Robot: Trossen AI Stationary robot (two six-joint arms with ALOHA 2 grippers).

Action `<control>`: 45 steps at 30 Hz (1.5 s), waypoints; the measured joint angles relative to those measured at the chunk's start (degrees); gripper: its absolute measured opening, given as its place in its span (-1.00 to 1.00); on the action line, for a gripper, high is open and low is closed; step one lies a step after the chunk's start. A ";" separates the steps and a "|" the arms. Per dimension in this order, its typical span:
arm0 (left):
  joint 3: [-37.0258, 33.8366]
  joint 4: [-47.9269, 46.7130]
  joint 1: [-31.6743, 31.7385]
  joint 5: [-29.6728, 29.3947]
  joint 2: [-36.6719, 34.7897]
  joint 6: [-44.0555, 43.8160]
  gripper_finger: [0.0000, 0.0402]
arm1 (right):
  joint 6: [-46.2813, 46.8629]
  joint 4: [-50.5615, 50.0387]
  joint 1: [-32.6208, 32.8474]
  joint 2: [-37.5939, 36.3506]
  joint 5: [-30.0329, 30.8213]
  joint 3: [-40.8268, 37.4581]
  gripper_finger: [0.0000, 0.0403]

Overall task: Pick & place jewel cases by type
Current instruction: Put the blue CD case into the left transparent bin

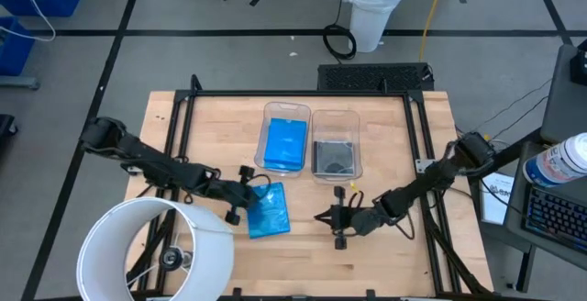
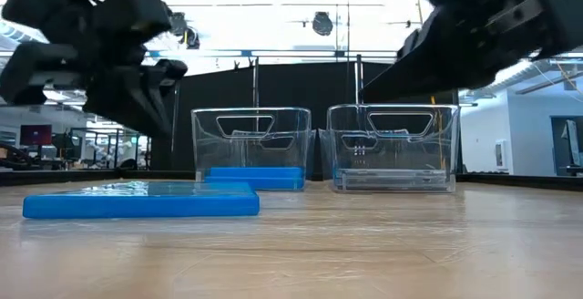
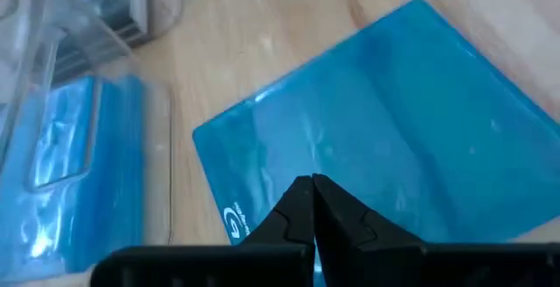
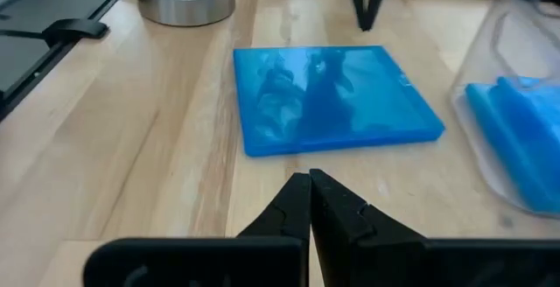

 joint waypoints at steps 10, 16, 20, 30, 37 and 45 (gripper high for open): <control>-4.72 -2.06 -4.04 -5.70 -0.14 -11.39 -0.97 | -0.84 9.38 -5.60 7.63 -9.45 0.16 -1.00; -4.59 -7.21 -7.60 -9.20 -0.18 -20.46 -0.98 | 2.16 8.64 -7.20 8.30 -9.61 0.24 -1.00; -4.59 -8.67 -9.25 -10.44 -0.18 -24.62 -0.96 | 2.71 8.51 -7.74 8.29 -11.69 0.24 -1.00; -4.59 -8.29 -9.71 -10.90 -0.16 -26.95 -0.94 | 4.56 7.95 -9.73 15.74 -14.90 5.45 -1.00; -4.59 -8.56 -9.69 -9.94 -0.05 -29.74 -0.97 | 7.96 5.91 -11.86 16.79 -13.66 6.91 -1.00; -4.59 -7.36 -9.67 -8.15 3.01 -31.02 -0.97 | 8.08 5.90 -12.47 16.62 -13.89 6.91 -1.00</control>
